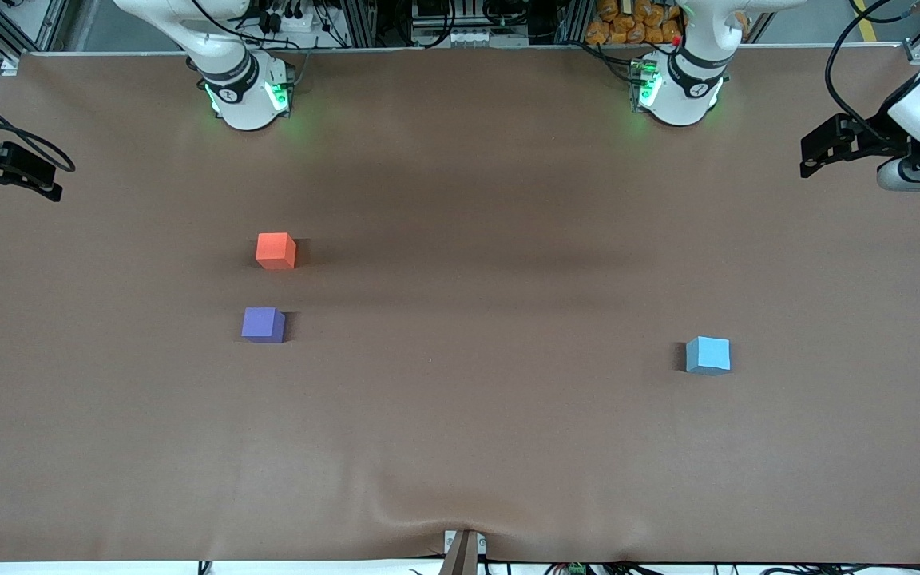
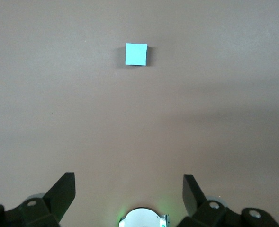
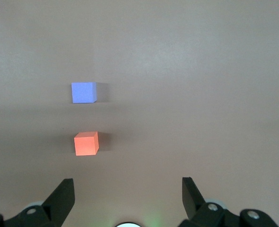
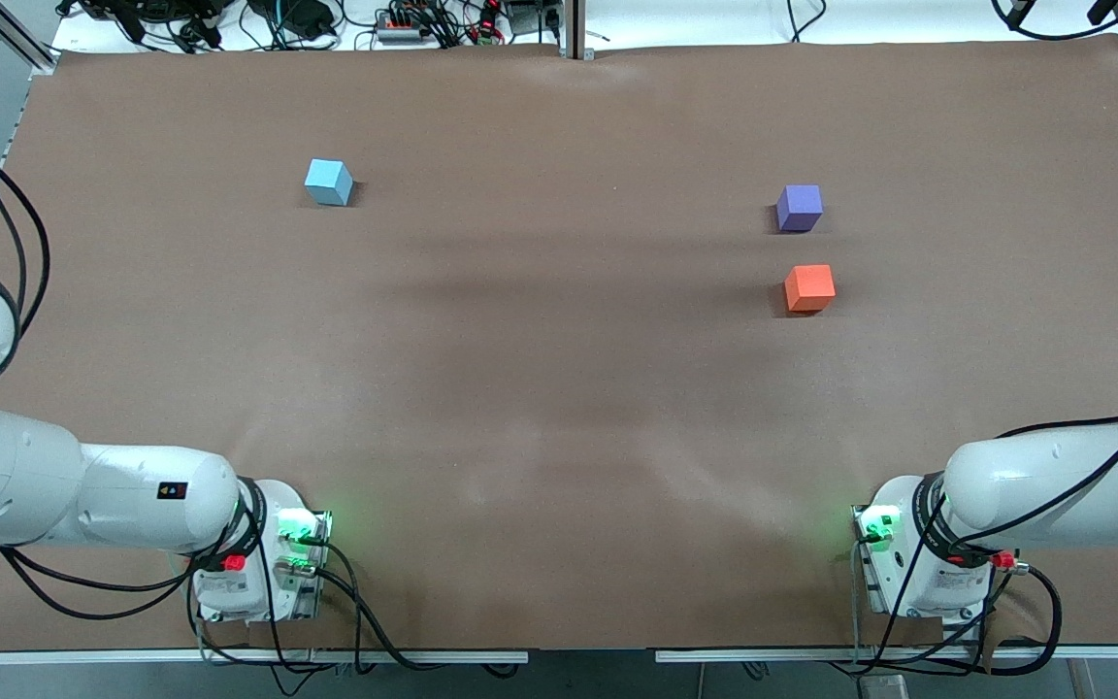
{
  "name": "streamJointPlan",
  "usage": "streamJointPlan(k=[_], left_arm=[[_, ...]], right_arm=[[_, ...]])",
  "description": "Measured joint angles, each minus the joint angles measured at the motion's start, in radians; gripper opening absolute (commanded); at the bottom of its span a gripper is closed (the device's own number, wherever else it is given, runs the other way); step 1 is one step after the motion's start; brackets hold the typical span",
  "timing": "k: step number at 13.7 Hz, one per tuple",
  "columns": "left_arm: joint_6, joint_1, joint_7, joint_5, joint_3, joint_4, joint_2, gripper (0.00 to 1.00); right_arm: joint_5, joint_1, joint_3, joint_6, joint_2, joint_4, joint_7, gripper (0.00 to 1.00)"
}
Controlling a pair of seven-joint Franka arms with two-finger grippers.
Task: Place blue block between orange and purple blocks
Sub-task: 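Reach the left gripper toward the light blue block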
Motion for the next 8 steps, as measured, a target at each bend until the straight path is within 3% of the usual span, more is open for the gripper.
streamJointPlan(k=[5,8], left_arm=[[-0.001,0.000,0.001,0.000,0.000,0.004,0.031,1.00],[0.022,0.000,-0.026,0.000,0.000,0.043,0.158,1.00]], right_arm=[[0.000,0.000,0.000,-0.001,0.000,0.000,0.000,1.00],[0.002,-0.001,-0.001,-0.002,0.000,0.000,0.000,1.00]])
